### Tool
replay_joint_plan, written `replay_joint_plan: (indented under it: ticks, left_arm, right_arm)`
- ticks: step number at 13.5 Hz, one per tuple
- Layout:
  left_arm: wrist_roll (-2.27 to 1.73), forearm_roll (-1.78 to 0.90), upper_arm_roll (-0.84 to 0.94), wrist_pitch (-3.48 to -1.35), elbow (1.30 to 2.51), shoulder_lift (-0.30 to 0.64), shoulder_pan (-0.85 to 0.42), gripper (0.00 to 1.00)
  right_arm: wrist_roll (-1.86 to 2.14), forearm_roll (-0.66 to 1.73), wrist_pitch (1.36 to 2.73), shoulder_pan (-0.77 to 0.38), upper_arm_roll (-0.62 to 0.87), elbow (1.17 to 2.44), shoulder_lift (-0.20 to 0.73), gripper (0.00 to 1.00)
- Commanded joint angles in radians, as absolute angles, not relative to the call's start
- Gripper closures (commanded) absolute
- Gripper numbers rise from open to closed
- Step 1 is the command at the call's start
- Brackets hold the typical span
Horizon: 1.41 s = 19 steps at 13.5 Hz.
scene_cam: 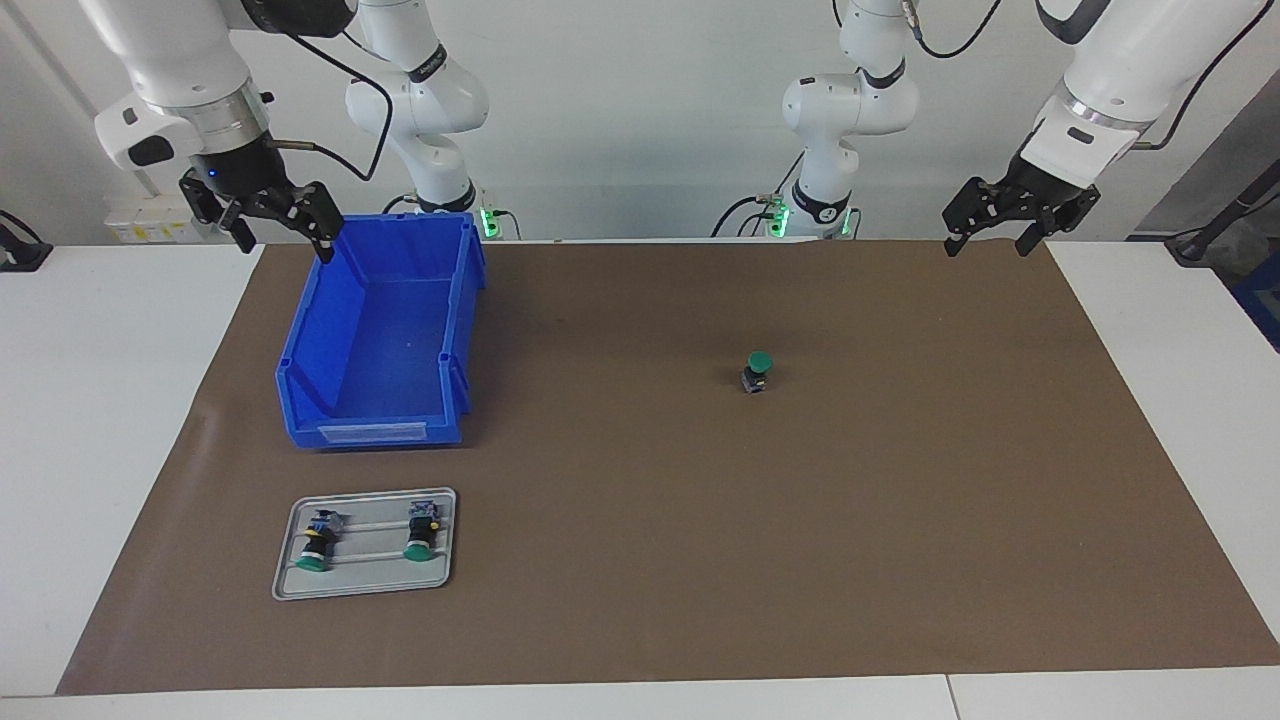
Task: Place and press button with both arms
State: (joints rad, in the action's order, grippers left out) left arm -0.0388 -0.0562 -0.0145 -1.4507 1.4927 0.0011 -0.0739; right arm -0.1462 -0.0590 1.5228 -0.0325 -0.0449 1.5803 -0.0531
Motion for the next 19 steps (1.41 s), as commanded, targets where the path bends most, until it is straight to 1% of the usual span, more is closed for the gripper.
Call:
replay_joint_plan:
  ticks: [1, 6, 11, 19]
  left_arm:
    - [-0.046, -0.038, -0.009, -1.451, 1.509, -0.015, -0.069, 0.00]
    - [-0.048, -0.038, -0.008, -1.447, 1.513, -0.017, -0.086, 0.00]
    - [-0.048, -0.038, -0.009, -1.448, 1.514, -0.017, -0.054, 0.00]
    - [-0.048, -0.038, -0.009, -1.448, 1.514, -0.017, -0.052, 0.00]
  right_arm:
    - [-0.130, -0.044, 1.502, -0.028, -0.044, 1.572, -0.057, 0.00]
    - [-0.130, -0.044, 1.503, -0.028, -0.044, 1.572, -0.057, 0.00]
    - [-0.130, -0.044, 1.502, -0.028, -0.044, 1.572, -0.057, 0.00]
    - [-0.130, -0.044, 1.503, -0.028, -0.044, 1.572, -0.057, 0.00]
